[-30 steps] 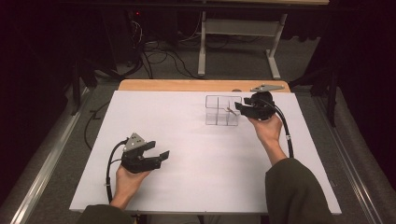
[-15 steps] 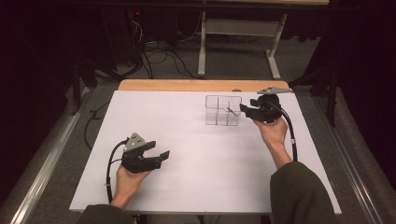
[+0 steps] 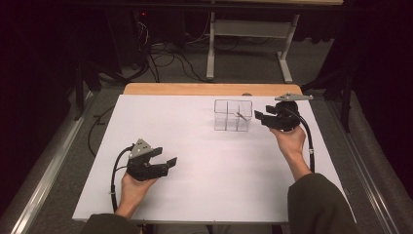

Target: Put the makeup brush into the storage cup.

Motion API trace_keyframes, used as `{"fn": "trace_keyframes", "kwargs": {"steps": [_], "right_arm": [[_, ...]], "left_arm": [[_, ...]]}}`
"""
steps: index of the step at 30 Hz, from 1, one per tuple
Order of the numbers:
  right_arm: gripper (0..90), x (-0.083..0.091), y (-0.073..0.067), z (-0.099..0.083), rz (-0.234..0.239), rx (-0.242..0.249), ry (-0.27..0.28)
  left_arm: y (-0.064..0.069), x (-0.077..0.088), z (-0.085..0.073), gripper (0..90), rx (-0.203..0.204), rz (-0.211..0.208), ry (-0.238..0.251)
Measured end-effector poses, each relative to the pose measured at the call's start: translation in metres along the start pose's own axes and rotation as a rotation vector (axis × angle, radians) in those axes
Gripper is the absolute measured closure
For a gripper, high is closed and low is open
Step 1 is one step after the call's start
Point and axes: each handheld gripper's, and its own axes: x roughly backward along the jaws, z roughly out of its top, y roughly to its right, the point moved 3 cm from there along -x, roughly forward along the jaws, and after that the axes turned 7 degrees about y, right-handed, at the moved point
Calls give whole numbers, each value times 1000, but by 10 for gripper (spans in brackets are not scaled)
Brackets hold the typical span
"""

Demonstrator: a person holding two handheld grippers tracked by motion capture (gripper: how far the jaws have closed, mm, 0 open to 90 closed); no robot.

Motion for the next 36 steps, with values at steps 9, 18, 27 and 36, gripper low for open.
{"fn": "trace_keyframes", "kwargs": {"steps": [9,18,27,36], "right_arm": [[477,7,3,-4,8,-10,12],[475,13,7,-8,8,-21,13],[474,19,11,-12,13,-29,14],[473,24,14,-17,18,-42,21]], "left_arm": [[0,0,0,307,3,0,3],[0,0,0,307,5,1,4],[-1,0,0,307,11,0,5],[-1,0,0,306,12,0,7]]}}
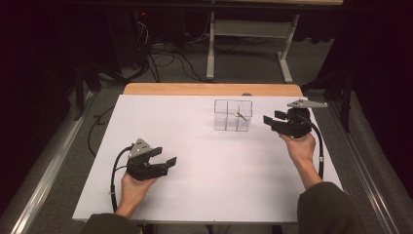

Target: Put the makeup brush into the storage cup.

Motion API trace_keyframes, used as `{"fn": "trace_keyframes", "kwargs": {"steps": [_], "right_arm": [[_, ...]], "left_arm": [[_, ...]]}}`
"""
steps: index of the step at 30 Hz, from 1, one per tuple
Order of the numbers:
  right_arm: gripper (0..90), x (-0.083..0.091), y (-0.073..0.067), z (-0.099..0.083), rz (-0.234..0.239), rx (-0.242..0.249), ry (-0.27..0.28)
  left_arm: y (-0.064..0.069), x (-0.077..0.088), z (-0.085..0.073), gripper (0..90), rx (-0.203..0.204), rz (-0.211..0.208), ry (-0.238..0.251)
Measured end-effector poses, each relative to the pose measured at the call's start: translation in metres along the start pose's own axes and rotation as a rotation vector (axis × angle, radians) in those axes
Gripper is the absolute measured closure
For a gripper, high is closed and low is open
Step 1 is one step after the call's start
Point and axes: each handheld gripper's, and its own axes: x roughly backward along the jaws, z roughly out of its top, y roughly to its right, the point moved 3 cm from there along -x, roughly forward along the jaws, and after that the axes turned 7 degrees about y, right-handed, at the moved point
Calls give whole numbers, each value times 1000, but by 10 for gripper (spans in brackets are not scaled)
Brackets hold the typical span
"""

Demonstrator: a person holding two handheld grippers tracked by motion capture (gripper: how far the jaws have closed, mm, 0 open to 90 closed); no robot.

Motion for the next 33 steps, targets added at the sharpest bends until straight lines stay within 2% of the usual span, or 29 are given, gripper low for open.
{"fn": "trace_keyframes", "kwargs": {"steps": [17,33], "right_arm": [[471,11,2,-9,14,-20,20],[470,21,0,-18,33,-20,32]], "left_arm": [[0,1,0,307,-3,1,2],[2,-1,0,307,-6,-2,1]]}}
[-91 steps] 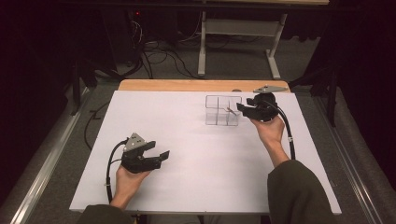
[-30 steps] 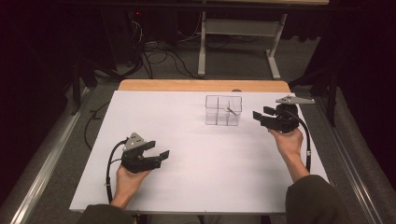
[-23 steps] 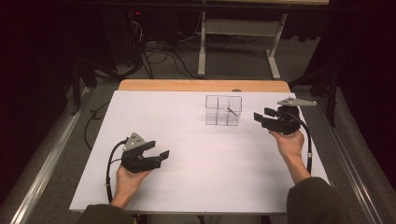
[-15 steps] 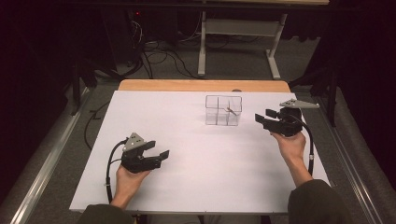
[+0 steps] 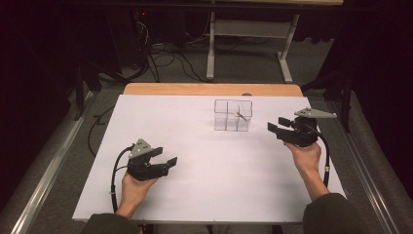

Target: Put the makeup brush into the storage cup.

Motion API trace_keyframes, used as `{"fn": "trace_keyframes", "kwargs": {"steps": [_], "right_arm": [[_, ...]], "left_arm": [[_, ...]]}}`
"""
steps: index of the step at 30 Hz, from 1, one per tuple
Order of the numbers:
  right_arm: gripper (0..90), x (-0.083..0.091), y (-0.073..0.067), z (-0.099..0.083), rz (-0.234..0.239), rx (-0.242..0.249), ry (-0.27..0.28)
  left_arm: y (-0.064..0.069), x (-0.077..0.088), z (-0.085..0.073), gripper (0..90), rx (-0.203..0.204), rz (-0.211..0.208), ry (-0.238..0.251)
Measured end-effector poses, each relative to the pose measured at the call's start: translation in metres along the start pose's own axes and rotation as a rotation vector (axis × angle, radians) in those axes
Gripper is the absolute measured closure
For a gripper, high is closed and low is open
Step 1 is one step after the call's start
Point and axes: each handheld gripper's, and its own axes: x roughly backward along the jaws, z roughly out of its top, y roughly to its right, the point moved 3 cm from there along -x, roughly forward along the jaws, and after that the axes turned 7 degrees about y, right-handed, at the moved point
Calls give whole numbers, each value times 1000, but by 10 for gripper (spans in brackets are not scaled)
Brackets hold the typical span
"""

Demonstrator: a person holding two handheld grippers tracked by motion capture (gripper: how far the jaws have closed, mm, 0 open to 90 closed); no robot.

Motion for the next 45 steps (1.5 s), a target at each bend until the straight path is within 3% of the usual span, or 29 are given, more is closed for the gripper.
{"fn": "trace_keyframes", "kwargs": {"steps": [45], "right_arm": [[460,29,-25,-20,86,28,17]], "left_arm": [[-1,1,0,306,7,0,6]]}}
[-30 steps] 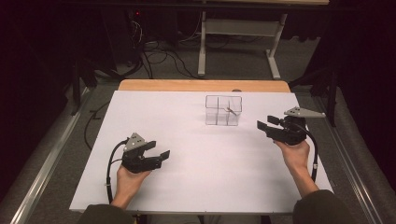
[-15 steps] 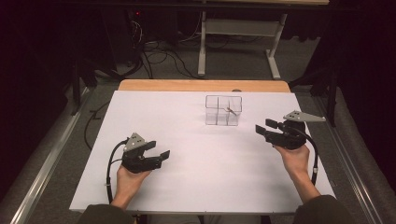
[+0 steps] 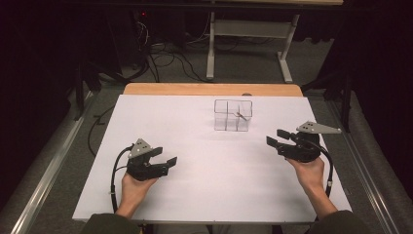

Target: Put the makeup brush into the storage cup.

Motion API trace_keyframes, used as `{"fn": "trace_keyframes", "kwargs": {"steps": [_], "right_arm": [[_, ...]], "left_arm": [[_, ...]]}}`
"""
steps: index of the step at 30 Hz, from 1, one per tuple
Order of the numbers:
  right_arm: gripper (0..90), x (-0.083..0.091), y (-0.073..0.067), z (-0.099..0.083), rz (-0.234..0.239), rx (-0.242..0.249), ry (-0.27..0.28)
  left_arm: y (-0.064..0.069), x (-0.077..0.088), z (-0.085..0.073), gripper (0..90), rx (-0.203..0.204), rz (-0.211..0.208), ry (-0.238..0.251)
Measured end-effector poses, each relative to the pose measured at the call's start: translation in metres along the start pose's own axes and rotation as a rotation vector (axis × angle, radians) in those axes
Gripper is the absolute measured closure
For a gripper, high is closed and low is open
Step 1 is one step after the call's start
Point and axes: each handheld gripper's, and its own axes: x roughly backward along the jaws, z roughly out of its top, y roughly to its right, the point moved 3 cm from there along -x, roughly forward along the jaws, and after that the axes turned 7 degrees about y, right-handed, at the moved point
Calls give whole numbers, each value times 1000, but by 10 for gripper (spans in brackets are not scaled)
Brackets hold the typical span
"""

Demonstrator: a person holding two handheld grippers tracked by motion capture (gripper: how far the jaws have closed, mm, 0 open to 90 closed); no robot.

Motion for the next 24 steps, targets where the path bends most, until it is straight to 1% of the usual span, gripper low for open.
{"fn": "trace_keyframes", "kwargs": {"steps": [5,6,13,17,18,24], "right_arm": [[458,2,-4,-5,12,-8,2],[457,2,-5,-6,15,-3,5],[454,5,-7,-13,22,-1,5],[454,6,-9,-16,23,-11,4],[454,6,-9,-16,25,-3,6],[454,7,-11,-20,27,-4,7]], "left_arm": [[0,0,0,306,0,0,0],[0,0,0,306,0,0,0],[0,0,0,306,0,0,1],[0,0,0,306,0,-1,1],[0,0,0,306,0,-1,1],[0,0,0,306,0,-1,2]]}}
